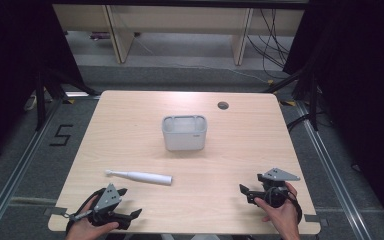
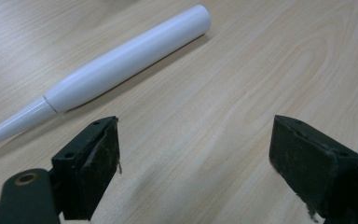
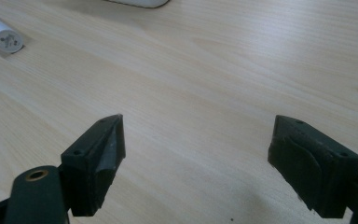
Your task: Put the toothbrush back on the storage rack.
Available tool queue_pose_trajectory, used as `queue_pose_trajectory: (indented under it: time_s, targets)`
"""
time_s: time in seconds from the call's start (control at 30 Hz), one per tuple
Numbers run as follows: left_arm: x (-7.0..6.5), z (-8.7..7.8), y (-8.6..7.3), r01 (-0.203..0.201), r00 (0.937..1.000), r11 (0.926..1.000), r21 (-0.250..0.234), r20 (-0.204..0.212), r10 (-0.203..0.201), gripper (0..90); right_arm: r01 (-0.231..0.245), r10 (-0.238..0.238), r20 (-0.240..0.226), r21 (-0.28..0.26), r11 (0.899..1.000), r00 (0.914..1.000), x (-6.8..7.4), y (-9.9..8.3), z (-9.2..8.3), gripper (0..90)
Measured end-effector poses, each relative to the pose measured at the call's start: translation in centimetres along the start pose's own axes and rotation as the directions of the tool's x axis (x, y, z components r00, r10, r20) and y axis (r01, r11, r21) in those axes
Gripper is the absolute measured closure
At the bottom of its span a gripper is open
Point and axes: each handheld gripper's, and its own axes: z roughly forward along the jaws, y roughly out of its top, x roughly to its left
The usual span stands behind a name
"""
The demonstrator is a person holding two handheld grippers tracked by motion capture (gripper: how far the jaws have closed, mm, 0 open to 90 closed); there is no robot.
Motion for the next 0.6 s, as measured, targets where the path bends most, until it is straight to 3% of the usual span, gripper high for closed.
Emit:
queue_pose_trajectory:
  time_s: [0.13,0.23,0.6]
  targets:
    - [0.22,0.02,0.08,-0.018,0.9998,0.9998,0.004,-0.004,0.018,15.8,-0.005,0.005,-0.011,0.003,1.0,0.9999,0.02,0.0,0.08,19.2]
    - [0.03,0.1,-0.03,-0.002,1.0,1.0,0.001,-0.007,0.002,15.8,-0.014,0.014,-0.023,0.006,1.0,0.9996,0.05,0.01,0.15,19.2]
    - [0.0,0.13,-0.02,-0.006,1.0,1.0,-0.006,-0.002,0.006,15.8,0.009,-0.009,-0.015,-0.002,1.0,0.9998,0.0,-0.04,0.22,19.4]
